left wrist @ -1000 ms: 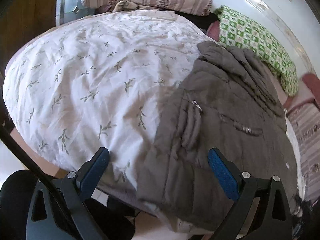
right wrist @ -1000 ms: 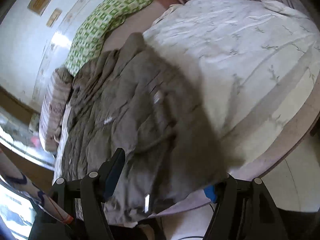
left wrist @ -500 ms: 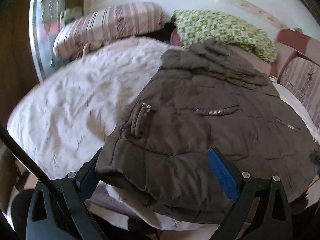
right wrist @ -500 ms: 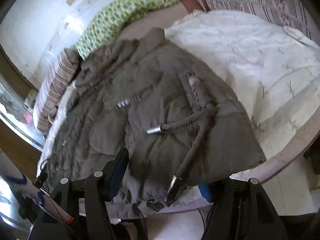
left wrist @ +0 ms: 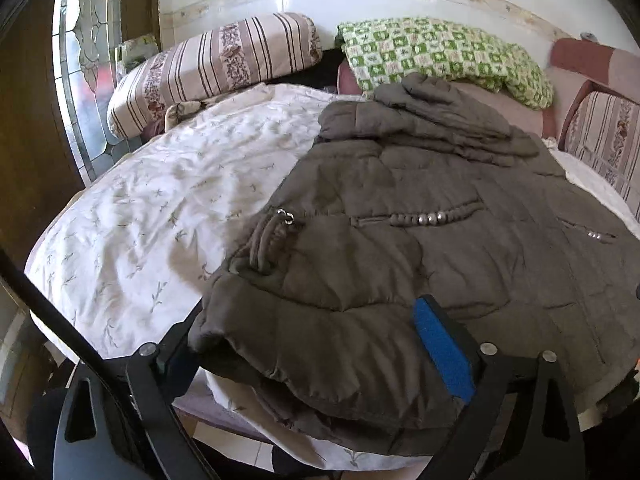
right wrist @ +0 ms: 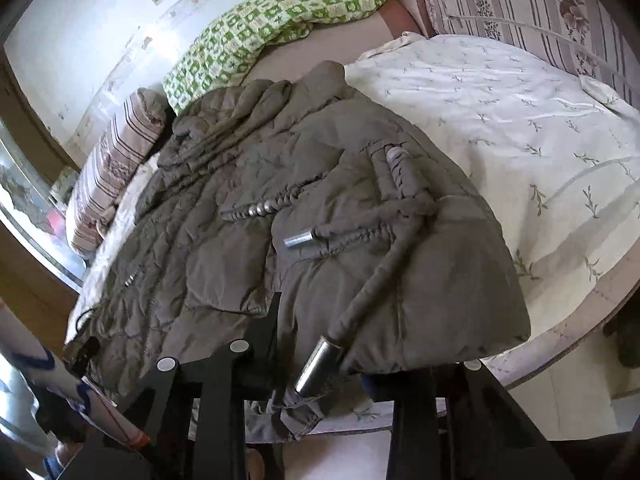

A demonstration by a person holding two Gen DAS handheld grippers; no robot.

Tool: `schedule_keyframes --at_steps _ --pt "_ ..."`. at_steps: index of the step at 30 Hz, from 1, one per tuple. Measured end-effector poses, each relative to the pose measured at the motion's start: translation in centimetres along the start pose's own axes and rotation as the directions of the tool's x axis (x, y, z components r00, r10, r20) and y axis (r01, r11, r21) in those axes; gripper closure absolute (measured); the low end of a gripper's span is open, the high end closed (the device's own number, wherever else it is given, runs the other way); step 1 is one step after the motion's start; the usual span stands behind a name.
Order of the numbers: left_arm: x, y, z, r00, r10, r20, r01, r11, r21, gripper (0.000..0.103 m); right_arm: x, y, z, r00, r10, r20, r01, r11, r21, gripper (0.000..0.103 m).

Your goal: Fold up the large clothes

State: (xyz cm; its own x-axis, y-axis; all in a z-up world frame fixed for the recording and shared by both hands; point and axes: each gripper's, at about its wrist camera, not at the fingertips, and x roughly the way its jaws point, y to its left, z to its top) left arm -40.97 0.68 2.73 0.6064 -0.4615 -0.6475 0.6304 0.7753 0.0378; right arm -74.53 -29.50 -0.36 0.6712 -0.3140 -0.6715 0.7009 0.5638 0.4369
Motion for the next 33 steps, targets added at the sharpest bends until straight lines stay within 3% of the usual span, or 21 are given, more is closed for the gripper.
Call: schedule_keyframes --at_steps 6,17,20,23,33 --pt "2.2 0.6 -0.5 0.995 -0.026 -0.094 0.022 0.999 -0.043 0.007 1.3 -1.1 -0.2 0.999 0.021 -0.049 -0.018 0.998 0.067 0.066" --pt "3.0 0.1 -0.7 0.996 -0.001 -0.094 -0.004 0.999 -0.045 0.003 1.2 -0.8 -0.6 1.0 0.01 -0.019 -0.009 0.999 0.051 0.063" --pt "2.9 0.0 -0.7 0.996 0.008 -0.09 -0.011 1.0 -0.026 0.003 0.6 0.4 -0.7 1.0 0.013 -0.013 -0.013 1.0 -0.004 0.063" --pt "2.9 0.0 -0.6 0.996 0.008 -0.091 -0.01 1.0 -0.021 0.003 1.1 1.4 -0.9 0.999 -0.027 -0.028 0.025 0.997 -0.072 0.063" --pt "2.7 -0.8 -0.6 0.996 0.048 -0.069 -0.046 0.998 0.034 0.005 1.7 1.7 -0.8 0.996 -0.077 -0.037 0.073 0.993 -0.093 0.059"
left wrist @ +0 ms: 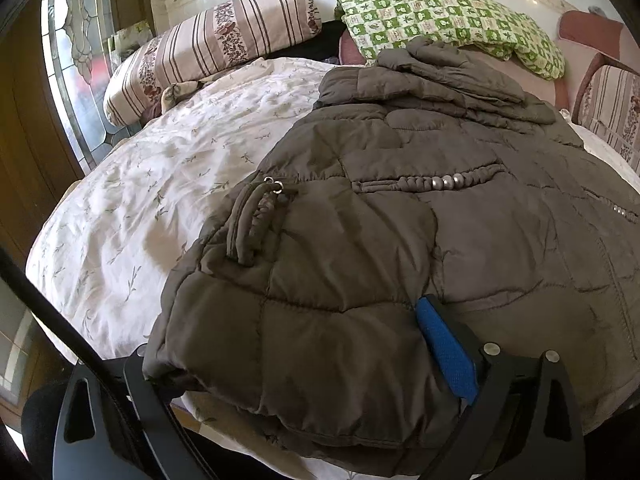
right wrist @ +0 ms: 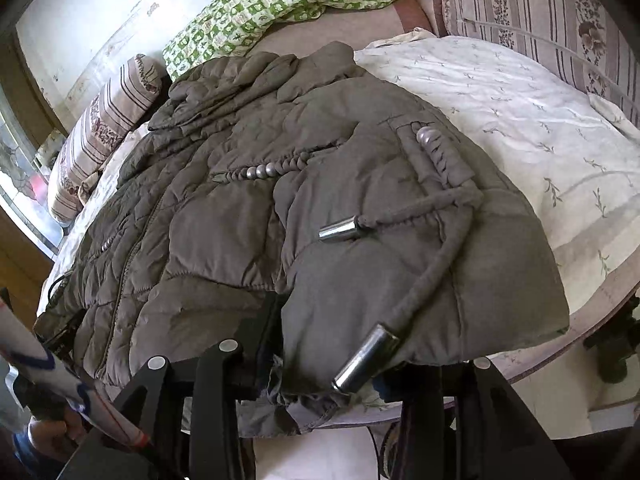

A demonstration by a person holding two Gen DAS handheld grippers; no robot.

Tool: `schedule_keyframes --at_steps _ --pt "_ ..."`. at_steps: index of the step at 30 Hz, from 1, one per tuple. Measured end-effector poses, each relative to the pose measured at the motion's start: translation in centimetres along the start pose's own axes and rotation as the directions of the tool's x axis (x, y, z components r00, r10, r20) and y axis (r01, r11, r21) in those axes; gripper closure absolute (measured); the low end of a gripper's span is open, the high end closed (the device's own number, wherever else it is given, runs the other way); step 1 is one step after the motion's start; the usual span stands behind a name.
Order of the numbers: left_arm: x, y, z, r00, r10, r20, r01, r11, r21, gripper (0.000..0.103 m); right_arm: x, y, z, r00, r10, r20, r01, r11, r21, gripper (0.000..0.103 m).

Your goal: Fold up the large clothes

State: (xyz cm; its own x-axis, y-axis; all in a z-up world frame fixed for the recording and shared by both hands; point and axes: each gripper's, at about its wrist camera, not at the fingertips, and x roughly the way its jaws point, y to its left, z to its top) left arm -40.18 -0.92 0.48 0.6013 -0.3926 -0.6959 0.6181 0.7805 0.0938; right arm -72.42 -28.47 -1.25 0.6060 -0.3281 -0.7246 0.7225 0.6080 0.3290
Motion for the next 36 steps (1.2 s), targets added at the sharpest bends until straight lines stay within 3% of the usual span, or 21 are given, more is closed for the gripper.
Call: schedule_keyframes --at_steps 14,16,18,26,36 --pt "0.0 -0.1 -0.1 1.0 0.006 0.002 -0.006 1.0 0.008 0.005 0.1 0.2 0.1 1.0 -0.024 0.0 0.024 1.0 -0.014 0.056" --pt "0.0 0.0 0.0 1.0 0.006 0.003 -0.006 1.0 0.009 0.005 0.1 0.3 0.0 1.0 -0.026 0.006 0.027 0.999 -0.021 0.058" --pt "0.0 0.0 -0.1 1.0 0.004 0.004 -0.004 1.0 0.008 0.005 -0.1 0.4 0.0 1.0 -0.018 0.018 0.018 1.0 -0.023 0.067" --pt "-0.5 -0.6 0.0 0.999 0.005 0.036 -0.007 0.999 0.047 0.018 -0.4 0.3 -0.1 0.999 -0.026 0.019 0.027 0.999 -0.023 0.067" --pt "-0.8 -1.2 0.2 0.997 0.036 0.069 -0.042 0.995 0.086 0.025 0.2 1.0 0.3 0.997 -0.07 0.016 0.07 0.997 -0.017 0.067"
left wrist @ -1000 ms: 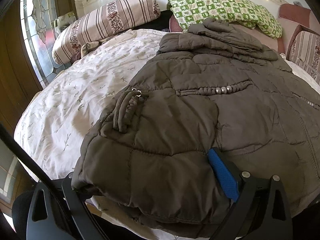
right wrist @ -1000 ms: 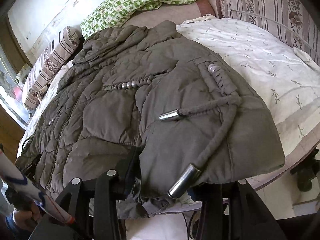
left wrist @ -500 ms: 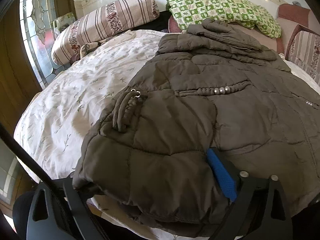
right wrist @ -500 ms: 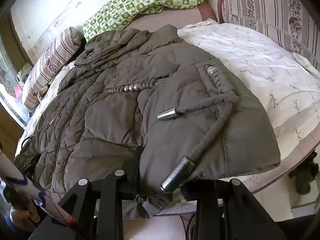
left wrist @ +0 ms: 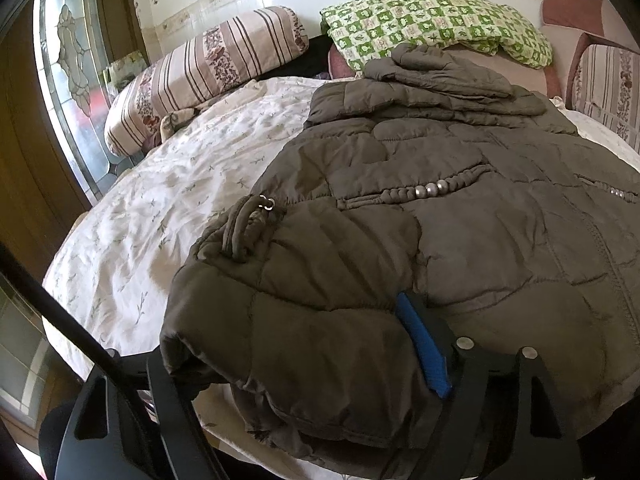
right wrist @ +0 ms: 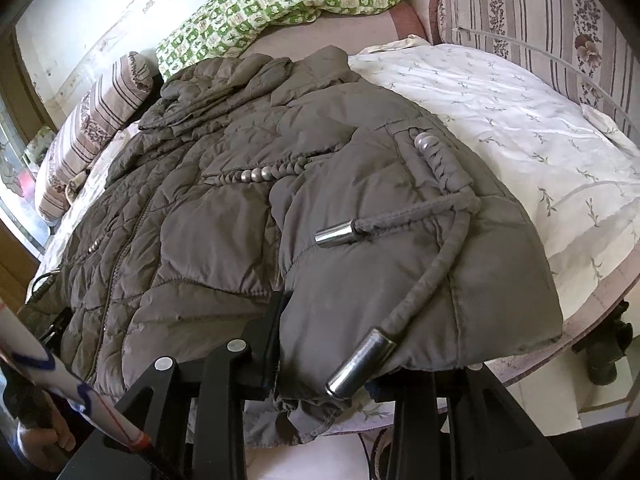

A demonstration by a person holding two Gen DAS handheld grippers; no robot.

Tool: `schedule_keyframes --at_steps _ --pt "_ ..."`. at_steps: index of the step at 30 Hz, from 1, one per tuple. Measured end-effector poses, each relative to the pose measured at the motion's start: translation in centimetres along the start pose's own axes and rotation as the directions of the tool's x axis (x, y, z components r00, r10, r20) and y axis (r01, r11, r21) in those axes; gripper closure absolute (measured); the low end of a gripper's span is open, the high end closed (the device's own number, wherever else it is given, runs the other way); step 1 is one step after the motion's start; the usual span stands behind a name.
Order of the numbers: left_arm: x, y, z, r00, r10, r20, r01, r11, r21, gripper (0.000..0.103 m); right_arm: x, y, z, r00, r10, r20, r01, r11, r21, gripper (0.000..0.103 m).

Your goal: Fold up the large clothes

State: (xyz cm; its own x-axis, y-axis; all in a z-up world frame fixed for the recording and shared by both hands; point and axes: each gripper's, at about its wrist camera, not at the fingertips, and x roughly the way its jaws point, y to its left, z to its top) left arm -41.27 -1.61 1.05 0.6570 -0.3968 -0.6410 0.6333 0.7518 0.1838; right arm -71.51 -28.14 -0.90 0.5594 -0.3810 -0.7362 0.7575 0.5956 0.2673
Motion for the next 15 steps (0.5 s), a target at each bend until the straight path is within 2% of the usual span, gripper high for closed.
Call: schedule_keyframes --at_steps 8,15 --pt "-0.03 -0.44 -0.17 0.999 0.022 0.024 -0.023 0.999 0.032 0.026 0.06 0.3 0.0 1.0 -0.031 -0.004 0.031 0.999 0.024 0.063" --pt "-0.07 -0.68 -0.19 0.999 0.029 0.022 -0.03 0.999 0.028 0.026 0.0 0.32 -0.04 1.0 -0.022 -0.005 0.022 0.999 0.027 0.063"
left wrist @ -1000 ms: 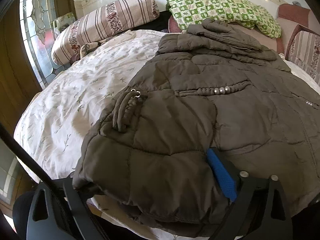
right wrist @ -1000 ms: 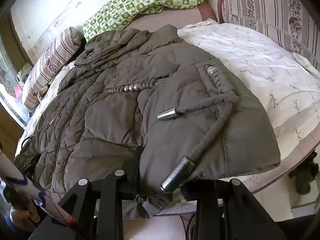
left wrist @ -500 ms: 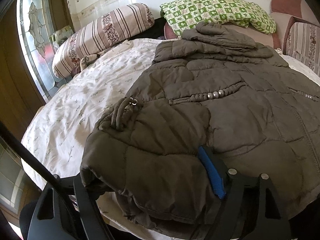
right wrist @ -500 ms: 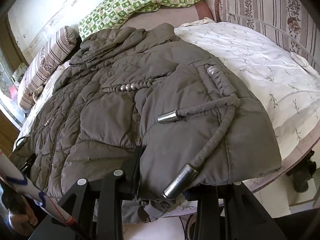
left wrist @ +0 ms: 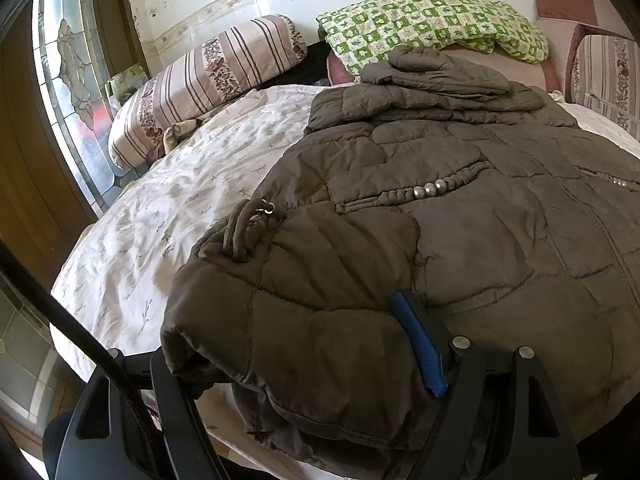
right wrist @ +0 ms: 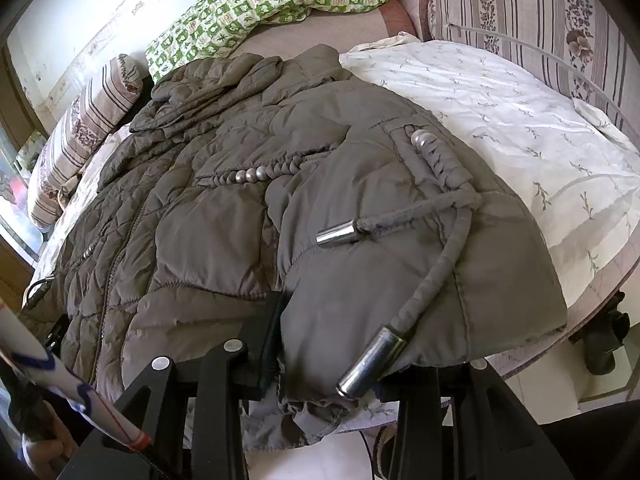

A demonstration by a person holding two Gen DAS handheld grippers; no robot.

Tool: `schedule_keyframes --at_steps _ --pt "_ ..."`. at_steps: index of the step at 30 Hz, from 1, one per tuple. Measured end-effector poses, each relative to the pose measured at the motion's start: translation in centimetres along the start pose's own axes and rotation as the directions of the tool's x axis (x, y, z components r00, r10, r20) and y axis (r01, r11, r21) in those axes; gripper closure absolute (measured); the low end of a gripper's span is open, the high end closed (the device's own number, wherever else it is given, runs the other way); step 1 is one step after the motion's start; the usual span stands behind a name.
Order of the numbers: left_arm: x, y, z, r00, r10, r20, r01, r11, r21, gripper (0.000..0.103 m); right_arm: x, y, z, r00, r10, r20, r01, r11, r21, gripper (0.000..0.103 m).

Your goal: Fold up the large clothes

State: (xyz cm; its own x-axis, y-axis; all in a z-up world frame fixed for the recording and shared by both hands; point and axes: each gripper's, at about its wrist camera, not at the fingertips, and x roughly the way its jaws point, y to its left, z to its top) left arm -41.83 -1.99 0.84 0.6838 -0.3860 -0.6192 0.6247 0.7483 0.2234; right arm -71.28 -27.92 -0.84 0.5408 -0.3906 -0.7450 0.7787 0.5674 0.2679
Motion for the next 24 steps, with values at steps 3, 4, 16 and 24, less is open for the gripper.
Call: schedule_keyframes --at_steps 3,4,16,24 --pt "-0.01 -0.12 0.02 1.0 0.007 0.002 -0.007 1.0 0.002 0.026 0.04 -0.01 0.0 1.0 0.004 -0.001 -0.004 1.0 -0.002 0.062" --pt "-0.01 -0.12 0.01 1.0 0.008 0.003 -0.008 1.0 0.003 0.026 0.01 -0.07 -0.03 1.0 0.004 -0.002 -0.004 1.0 0.0 0.062" --pt "-0.3 -0.46 0.2 1.0 -0.004 0.024 0.003 1.0 0.023 0.045 -0.38 -0.18 -0.23 1.0 0.014 0.012 -0.014 1.0 -0.001 0.069" --pt "-0.34 -0.5 0.16 1.0 -0.001 0.026 0.001 1.0 0.024 0.046 -0.39 -0.13 -0.26 1.0 0.014 0.009 -0.014 1.0 0.0 0.069"
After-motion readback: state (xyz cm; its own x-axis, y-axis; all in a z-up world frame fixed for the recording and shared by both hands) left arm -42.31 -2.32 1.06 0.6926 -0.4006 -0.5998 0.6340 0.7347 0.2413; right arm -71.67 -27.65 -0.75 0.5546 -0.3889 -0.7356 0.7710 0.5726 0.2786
